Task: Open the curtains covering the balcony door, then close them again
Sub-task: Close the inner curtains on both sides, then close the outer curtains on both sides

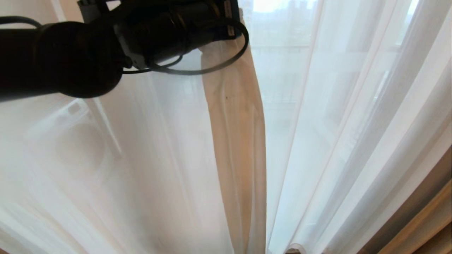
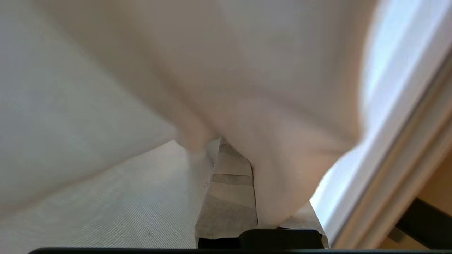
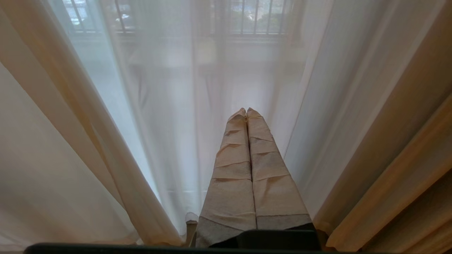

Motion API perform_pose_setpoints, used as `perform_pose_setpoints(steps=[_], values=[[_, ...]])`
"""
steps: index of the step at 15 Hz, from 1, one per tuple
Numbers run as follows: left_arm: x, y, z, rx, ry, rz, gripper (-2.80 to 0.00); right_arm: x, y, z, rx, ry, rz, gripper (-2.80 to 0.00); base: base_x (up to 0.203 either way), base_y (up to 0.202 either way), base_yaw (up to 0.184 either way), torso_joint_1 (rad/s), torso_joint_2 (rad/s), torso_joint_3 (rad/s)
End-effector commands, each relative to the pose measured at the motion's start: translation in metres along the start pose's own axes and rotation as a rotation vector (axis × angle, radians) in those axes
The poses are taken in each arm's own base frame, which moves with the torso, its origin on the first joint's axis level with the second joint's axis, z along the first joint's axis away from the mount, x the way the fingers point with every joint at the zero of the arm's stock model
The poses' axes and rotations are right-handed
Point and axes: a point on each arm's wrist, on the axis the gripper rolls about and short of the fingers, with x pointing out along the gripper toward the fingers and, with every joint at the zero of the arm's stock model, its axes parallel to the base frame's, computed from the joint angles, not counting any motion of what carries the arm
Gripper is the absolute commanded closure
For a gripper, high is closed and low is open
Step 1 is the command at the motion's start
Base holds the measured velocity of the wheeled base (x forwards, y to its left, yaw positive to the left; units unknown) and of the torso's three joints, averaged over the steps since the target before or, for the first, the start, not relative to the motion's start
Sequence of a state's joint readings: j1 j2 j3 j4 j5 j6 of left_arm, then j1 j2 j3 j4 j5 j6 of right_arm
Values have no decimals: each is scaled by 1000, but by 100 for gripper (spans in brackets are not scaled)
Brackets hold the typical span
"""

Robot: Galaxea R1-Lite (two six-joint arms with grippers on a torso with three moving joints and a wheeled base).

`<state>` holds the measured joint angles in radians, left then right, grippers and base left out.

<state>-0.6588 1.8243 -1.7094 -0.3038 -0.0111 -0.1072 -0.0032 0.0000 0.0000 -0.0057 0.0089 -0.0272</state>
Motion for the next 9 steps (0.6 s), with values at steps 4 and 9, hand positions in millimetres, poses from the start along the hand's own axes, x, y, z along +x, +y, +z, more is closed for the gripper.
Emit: perform_pose_setpoints(steps=[4,9], values=[[-51,41,55,41,-137,145,0,0,0,0,0,0,0,0,0,0,0,0,0,0],[-101,87,64,88,-137,399,0,0,0,0,0,0,0,0,0,0,0,0,0,0]])
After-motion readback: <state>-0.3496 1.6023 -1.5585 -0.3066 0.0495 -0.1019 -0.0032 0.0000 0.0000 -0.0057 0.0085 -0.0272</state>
